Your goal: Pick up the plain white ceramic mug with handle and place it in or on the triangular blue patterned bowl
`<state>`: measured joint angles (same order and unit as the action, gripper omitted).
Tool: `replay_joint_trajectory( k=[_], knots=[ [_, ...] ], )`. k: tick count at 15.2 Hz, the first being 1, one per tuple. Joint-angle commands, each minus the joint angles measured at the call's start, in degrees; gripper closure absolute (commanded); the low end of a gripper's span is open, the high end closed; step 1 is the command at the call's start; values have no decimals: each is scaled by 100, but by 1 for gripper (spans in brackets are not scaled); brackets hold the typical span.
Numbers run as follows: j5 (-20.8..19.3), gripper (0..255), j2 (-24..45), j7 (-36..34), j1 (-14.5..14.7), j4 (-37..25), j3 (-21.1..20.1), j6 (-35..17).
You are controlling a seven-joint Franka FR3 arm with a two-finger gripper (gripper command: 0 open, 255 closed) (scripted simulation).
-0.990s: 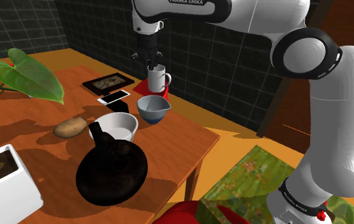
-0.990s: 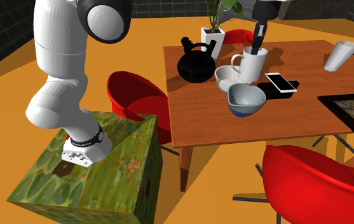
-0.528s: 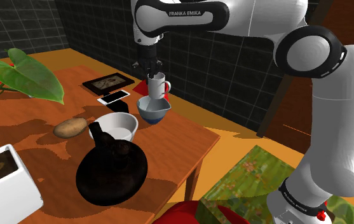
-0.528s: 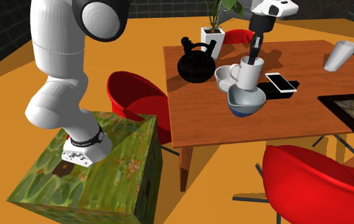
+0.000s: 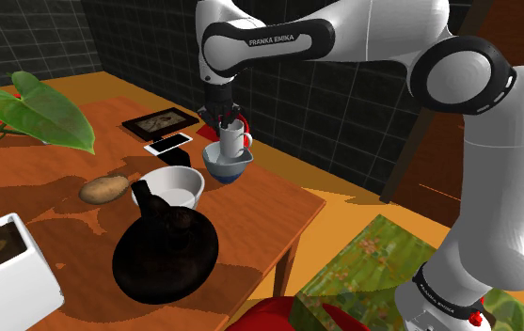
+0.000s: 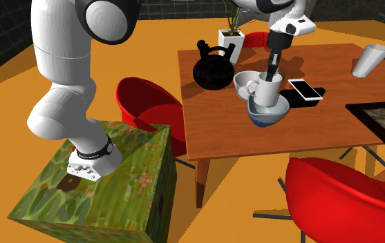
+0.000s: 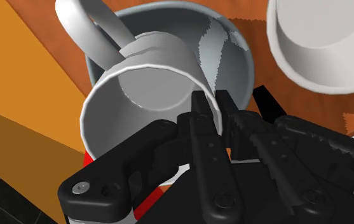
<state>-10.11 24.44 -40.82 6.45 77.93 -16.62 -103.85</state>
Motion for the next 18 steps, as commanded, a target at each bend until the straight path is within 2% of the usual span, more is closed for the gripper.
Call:
replay_joint_trajectory(
  k=[1,8,9,14,18],
  knots=[
    [-2,255,0,-5,-9,97,3,-100],
    [-3,255,2,-5,-9,95,3,-99],
    [-3,0,2,-5,-9,94,3,-99],
    [-3,0,1,-5,-9,95,3,-99],
    [8,0,8,31,66,-646,-18,632]
  ],
)
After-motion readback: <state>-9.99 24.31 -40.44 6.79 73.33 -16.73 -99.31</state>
